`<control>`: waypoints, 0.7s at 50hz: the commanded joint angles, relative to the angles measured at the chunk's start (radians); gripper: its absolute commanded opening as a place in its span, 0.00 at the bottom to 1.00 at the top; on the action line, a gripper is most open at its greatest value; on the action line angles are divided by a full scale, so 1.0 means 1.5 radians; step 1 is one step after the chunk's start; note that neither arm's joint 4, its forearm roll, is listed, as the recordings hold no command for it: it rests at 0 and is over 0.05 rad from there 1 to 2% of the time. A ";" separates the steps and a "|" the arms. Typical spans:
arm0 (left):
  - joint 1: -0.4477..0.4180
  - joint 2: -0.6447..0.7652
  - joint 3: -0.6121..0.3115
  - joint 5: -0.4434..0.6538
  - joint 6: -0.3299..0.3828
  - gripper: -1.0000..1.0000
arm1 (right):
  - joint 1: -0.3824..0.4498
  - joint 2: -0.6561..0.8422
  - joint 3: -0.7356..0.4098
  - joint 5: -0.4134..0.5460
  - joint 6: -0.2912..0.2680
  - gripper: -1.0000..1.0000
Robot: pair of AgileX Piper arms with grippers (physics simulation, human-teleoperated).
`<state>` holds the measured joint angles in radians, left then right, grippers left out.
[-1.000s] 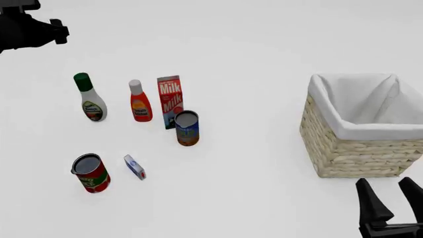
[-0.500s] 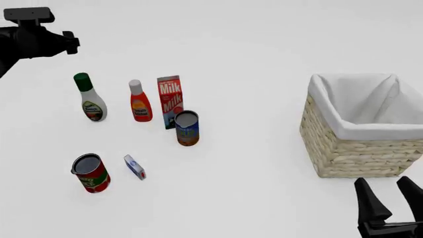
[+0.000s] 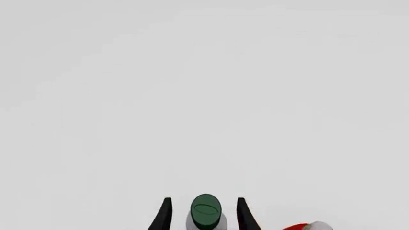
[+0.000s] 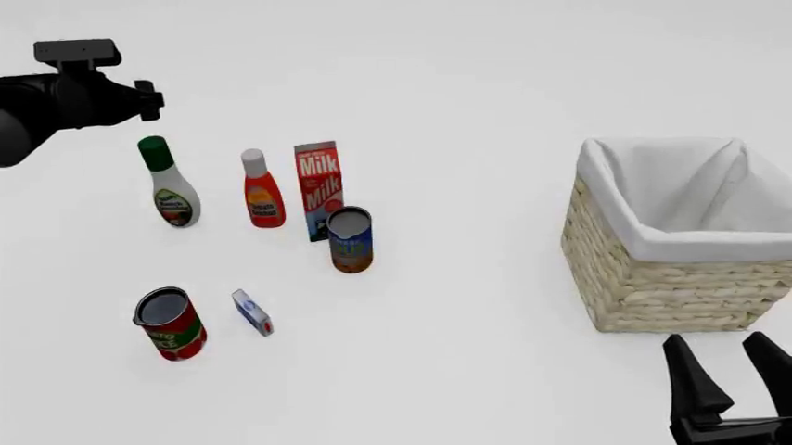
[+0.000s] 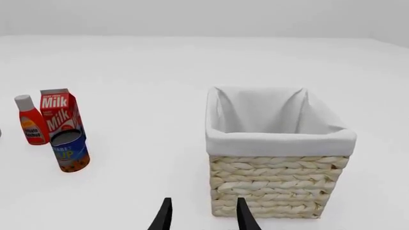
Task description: Pick the salad dressing and place it in the basket.
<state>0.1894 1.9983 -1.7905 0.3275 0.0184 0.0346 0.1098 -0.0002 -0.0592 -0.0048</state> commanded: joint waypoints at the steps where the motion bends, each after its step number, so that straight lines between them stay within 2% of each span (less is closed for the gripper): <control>1: -0.001 0.012 0.017 -0.017 0.004 1.00 | 0.001 0.005 0.000 -0.002 -0.001 1.00; 19: -0.005 0.041 0.024 -0.034 0.005 1.00 | 0.005 0.045 0.000 -0.037 -0.002 1.00; 35: -0.004 0.053 0.037 -0.047 0.004 1.00 | 0.007 0.039 0.000 -0.035 -0.005 1.00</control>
<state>0.1838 2.0673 -1.7472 0.2691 0.0252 0.0430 0.1716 -0.0001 -0.1116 -0.0097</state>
